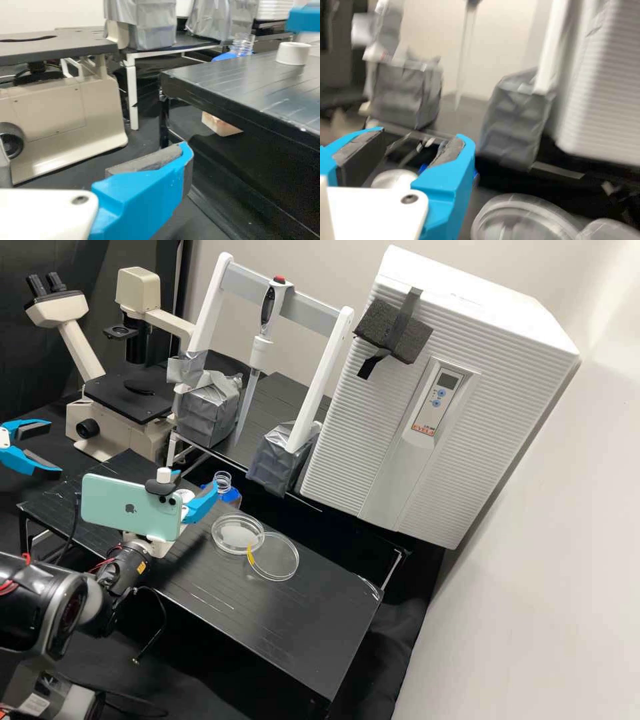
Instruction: Open the bottle
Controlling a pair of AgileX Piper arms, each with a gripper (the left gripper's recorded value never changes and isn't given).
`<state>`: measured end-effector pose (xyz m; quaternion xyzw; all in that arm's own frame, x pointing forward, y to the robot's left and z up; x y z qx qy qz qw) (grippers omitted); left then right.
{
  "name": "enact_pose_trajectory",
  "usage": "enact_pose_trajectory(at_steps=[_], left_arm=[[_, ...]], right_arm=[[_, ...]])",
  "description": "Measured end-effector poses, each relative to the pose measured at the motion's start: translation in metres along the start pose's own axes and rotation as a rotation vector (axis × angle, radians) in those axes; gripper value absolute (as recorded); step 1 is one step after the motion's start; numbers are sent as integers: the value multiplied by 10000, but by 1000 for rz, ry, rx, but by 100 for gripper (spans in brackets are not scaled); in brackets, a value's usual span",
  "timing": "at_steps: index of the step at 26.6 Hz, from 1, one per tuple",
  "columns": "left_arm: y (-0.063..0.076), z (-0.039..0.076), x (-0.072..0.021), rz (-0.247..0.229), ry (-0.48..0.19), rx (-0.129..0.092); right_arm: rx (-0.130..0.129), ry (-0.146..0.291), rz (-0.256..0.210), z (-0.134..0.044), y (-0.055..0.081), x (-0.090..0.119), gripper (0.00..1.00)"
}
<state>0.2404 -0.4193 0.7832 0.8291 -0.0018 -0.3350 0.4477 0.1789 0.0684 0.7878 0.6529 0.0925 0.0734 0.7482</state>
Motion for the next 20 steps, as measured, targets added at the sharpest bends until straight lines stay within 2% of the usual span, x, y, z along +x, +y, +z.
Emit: enact_pose_trajectory(at_steps=[2, 4, 11, 12, 15, 16, 17, 19, 20], left_arm=[[19, -9, -10, 10, 11, 1], [42, -18, -20, 23, 25, 6], [52, -24, -30, 35, 43, 10], [52, -27, -36, 40, 54, 20], [67, -18, -65, 67, 106, 103], [82, -18, -67, 76, 116, 116], [89, -22, -70, 81, 123, 117], [97, -34, -72, 90, 136, 102], [107, -51, -75, 102, 155, 83]], right_arm=[[23, -10, 79, -36, 73, -55, 100], [38, 15, 121, -35, 136, -105, 100], [48, 27, 127, -24, 161, -108, 100], [47, 28, 126, -25, 161, -108, 100], [47, 28, 126, -26, 161, -108, 100], [47, 28, 126, -26, 161, -108, 100], [47, 28, 126, -26, 161, -108, 100], [47, 28, 126, -26, 161, -108, 100], [48, 30, 125, -27, 160, -108, 100]])
